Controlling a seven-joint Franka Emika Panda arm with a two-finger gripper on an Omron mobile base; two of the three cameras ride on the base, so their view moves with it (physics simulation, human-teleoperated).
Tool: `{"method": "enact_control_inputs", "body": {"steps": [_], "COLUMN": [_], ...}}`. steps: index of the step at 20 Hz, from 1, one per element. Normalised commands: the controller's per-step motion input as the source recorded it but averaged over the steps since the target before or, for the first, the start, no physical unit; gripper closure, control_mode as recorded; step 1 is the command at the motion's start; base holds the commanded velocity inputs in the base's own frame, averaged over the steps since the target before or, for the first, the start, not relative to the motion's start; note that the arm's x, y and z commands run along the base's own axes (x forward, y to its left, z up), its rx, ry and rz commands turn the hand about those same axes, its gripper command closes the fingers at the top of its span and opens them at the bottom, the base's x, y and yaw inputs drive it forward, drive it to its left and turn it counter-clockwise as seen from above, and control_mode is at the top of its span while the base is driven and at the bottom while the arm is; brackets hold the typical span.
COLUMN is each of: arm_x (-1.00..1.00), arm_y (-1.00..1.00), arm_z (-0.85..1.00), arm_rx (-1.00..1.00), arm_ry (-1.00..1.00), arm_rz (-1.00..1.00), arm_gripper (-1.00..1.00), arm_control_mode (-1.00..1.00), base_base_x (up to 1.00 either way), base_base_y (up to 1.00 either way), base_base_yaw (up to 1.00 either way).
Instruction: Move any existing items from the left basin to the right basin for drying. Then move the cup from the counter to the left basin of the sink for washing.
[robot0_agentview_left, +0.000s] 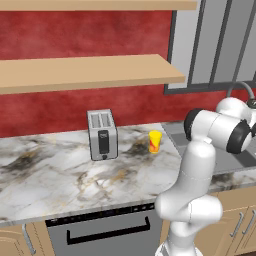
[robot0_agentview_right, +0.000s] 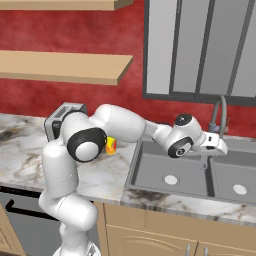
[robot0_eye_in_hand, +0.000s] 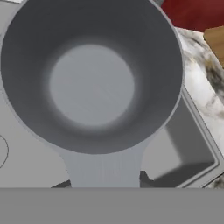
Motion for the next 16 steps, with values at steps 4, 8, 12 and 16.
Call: {"method": "enact_control_inputs", "body": {"steps": [4, 8, 12, 16], "arm_x": [-0.18, -0.20, -0.05, -0.01], "arm_y": [-0.25, -0.16, -0.16, -0.28], "arm_z": [0.45, 0.09, 0.00, -0.07], "arm_rx": [0.08, 0.08, 0.04, 0.03], "arm_ry": [0.00, 0.00, 0.00, 0.00], "arm_rz": [-0.16, -0.16, -0.10, -0.06], "arm_gripper": [1.00, 1.00, 1.00, 1.00], "arm_control_mode": [-1.00, -1.00, -1.00, -1.00], "base_base_x": [0.00, 0.00, 0.00, 0.00], "base_base_y": [0.00, 0.00, 0.00, 0.00], "base_base_yaw": [0.00, 0.00, 0.00, 0.00]}}
